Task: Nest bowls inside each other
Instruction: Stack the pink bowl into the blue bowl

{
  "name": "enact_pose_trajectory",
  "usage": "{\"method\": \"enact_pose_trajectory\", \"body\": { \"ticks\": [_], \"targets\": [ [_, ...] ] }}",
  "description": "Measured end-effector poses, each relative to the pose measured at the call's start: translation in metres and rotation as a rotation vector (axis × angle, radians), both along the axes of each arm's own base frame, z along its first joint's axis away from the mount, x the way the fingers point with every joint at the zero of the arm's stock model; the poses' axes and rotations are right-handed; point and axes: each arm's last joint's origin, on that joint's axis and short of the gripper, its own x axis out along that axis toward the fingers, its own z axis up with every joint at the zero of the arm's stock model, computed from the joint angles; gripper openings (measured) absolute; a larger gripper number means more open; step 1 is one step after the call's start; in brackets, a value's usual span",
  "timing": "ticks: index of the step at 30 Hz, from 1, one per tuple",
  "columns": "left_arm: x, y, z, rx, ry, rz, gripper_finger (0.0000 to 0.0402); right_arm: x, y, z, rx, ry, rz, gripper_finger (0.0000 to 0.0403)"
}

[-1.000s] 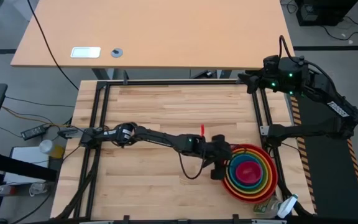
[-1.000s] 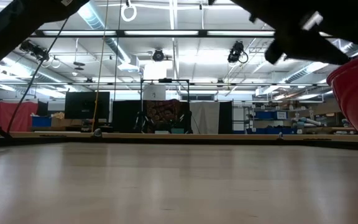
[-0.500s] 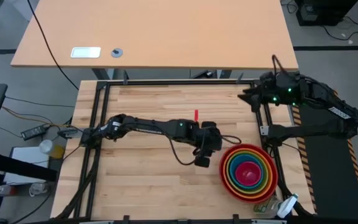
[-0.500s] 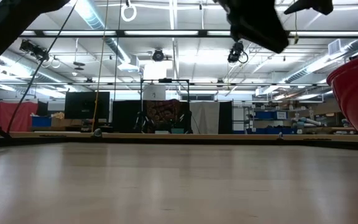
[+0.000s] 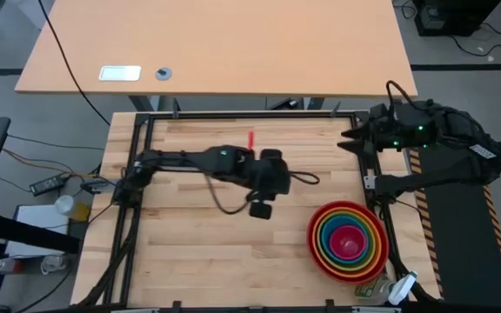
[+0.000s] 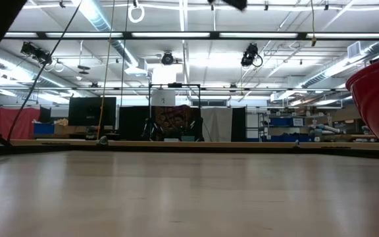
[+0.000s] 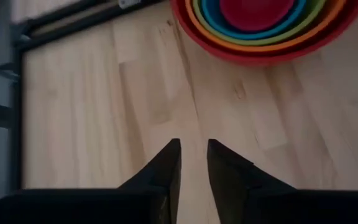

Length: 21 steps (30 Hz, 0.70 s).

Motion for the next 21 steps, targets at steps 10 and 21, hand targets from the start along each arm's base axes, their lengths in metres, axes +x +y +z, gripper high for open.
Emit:
{"method": "enact_pose_trajectory", "body": {
  "ticks": [10, 21],
  "targets": [
    [-0.038, 0.001, 0.036, 0.038, -0.012, 0.002, 0.0039, 0.028, 0.022, -0.042, 0.156, 0.522, 0.283, 0.0220],
    [-0.101, -0.009, -0.013, -0.051, -0.043, 0.048, 0.0008, 0.035, 0.060, -0.046, 0.237, 0.576, 0.429, 0.0219]
  ]
}}
